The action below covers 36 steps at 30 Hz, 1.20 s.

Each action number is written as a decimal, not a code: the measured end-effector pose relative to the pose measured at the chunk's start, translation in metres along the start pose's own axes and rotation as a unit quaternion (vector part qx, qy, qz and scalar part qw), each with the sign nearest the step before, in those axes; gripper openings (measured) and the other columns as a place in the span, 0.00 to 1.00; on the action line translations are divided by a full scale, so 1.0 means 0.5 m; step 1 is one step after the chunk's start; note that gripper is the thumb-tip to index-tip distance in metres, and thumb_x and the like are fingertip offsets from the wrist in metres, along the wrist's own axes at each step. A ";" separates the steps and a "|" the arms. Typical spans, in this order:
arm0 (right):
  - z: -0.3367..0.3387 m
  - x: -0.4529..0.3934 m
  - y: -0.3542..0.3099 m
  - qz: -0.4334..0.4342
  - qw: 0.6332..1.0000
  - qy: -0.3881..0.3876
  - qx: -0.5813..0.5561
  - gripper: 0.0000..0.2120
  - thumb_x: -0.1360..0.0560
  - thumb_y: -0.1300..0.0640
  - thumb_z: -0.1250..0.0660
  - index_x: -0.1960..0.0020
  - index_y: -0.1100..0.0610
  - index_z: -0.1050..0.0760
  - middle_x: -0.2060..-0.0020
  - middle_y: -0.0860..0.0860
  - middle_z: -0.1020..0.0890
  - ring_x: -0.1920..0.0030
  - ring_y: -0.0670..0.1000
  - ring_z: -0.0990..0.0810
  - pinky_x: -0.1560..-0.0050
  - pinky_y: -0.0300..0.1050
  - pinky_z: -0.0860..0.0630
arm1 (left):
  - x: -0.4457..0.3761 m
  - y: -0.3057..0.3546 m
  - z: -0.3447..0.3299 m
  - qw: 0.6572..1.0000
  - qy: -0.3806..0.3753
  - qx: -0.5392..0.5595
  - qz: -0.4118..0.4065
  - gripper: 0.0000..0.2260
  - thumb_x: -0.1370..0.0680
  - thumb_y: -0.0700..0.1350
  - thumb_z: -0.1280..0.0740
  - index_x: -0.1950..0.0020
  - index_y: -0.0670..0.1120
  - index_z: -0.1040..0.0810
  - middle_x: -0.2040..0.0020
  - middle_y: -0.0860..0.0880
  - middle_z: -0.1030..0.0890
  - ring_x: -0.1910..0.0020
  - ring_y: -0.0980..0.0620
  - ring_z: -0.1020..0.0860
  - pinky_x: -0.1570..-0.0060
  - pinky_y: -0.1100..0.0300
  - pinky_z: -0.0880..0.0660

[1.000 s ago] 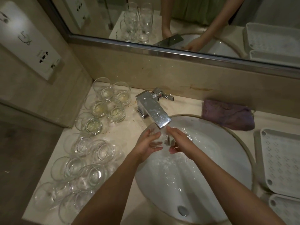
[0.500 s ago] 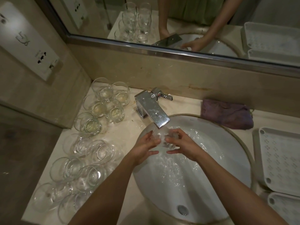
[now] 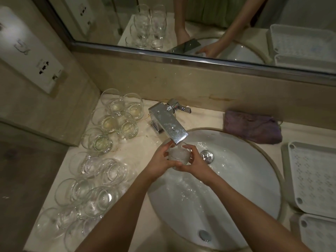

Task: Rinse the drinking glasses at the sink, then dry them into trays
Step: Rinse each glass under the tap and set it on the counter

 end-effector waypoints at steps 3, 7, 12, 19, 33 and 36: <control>-0.001 0.000 -0.016 0.006 0.999 0.006 0.044 0.35 0.35 0.65 0.21 0.36 0.48 0.35 0.43 0.53 0.26 0.45 0.51 0.23 0.54 0.38 0.21 | 0.007 -0.017 0.020 0.996 -0.030 0.071 0.034 0.32 0.29 0.30 0.28 0.31 0.54 0.30 0.37 0.53 0.24 0.40 0.52 0.22 0.44 0.61 0.24; 0.006 -0.009 -0.052 -0.012 0.988 -0.029 0.148 0.31 0.33 0.54 0.21 0.35 0.48 0.33 0.51 0.47 0.26 0.54 0.44 0.23 0.62 0.32 0.27 | 0.016 -0.051 0.034 0.979 0.009 0.170 0.111 0.21 0.23 0.35 0.33 0.31 0.43 0.29 0.40 0.43 0.20 0.44 0.47 0.19 0.44 0.56 0.22; 0.009 -0.004 -0.022 -0.022 0.996 -0.011 0.089 0.34 0.35 0.59 0.21 0.37 0.49 0.37 0.44 0.54 0.23 0.49 0.47 0.21 0.51 0.40 0.21 | -0.002 -0.034 0.023 0.994 0.034 0.061 0.081 0.26 0.31 0.33 0.25 0.35 0.42 0.26 0.42 0.44 0.19 0.46 0.49 0.19 0.48 0.62 0.22; -0.009 0.004 -0.002 0.011 0.997 0.050 0.055 0.34 0.35 0.60 0.20 0.37 0.48 0.35 0.47 0.51 0.22 0.49 0.47 0.22 0.50 0.39 0.23 | -0.009 -0.018 0.036 0.997 0.007 -0.012 0.079 0.26 0.33 0.38 0.23 0.37 0.47 0.24 0.43 0.50 0.20 0.49 0.54 0.20 0.51 0.64 0.23; -0.016 -0.002 -0.019 0.035 0.993 0.043 0.100 0.37 0.35 0.58 0.21 0.34 0.49 0.38 0.49 0.45 0.24 0.50 0.45 0.23 0.50 0.39 0.23 | 0.000 -0.009 0.040 0.997 -0.003 0.023 0.069 0.26 0.30 0.32 0.26 0.38 0.53 0.25 0.38 0.47 0.21 0.43 0.48 0.20 0.42 0.54 0.23; 0.001 -0.013 -0.033 0.019 0.987 0.003 0.158 0.36 0.36 0.53 0.20 0.36 0.44 0.37 0.51 0.45 0.23 0.49 0.48 0.21 0.48 0.45 0.22 | 0.006 -0.022 0.044 0.993 0.007 0.051 0.106 0.23 0.29 0.37 0.25 0.37 0.51 0.25 0.38 0.46 0.21 0.45 0.49 0.19 0.44 0.53 0.22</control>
Point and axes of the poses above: each hand's wrist, its own x-axis away from the middle knuckle, its own z-axis out of the back of the hand, y = z × x, the point moved 2 cm from there along -x, towards the middle knuckle
